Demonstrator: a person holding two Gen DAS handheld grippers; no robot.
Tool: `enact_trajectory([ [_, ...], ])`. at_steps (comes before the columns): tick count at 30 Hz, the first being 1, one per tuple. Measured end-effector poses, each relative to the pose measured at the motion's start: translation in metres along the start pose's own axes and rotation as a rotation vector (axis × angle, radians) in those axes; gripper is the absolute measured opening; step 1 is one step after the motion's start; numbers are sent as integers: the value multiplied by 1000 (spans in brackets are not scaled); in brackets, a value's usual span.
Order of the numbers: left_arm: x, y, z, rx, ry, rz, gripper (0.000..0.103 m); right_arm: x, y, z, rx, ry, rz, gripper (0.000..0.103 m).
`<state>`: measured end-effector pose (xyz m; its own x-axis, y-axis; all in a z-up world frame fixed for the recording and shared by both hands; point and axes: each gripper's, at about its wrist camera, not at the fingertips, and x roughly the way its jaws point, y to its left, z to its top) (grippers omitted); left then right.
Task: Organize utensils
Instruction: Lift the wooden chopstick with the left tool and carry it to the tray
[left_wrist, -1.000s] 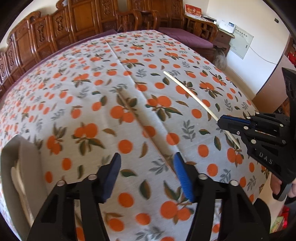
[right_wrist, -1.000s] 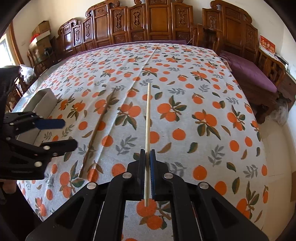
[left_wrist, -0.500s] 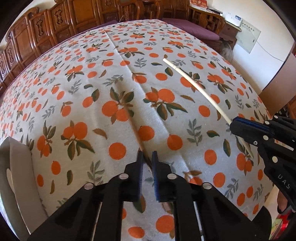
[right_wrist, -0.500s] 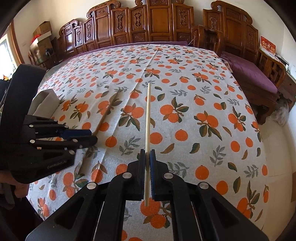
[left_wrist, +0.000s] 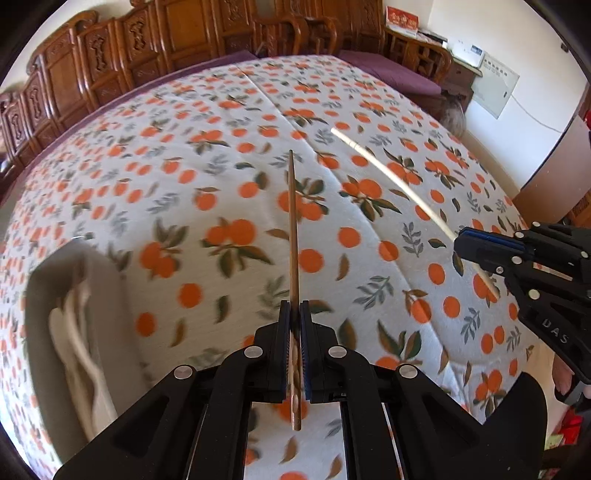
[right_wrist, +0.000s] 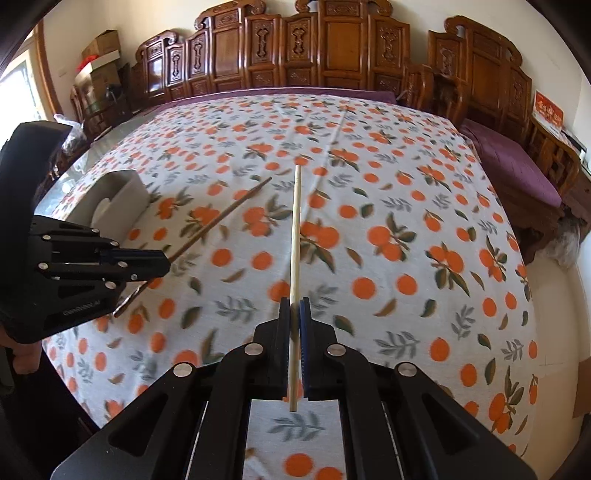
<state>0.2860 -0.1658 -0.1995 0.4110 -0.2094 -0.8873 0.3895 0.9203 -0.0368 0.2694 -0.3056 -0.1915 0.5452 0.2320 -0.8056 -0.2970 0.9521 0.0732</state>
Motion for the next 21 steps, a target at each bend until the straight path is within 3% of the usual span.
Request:
enact_trajectory([
  [12, -63, 61, -27, -62, -80, 32, 4, -6, 68, 24, -57, -38, 60, 6],
  [21, -81, 107, -50, -103, -100, 60, 4, -2, 110, 30, -80, -44, 107, 6],
])
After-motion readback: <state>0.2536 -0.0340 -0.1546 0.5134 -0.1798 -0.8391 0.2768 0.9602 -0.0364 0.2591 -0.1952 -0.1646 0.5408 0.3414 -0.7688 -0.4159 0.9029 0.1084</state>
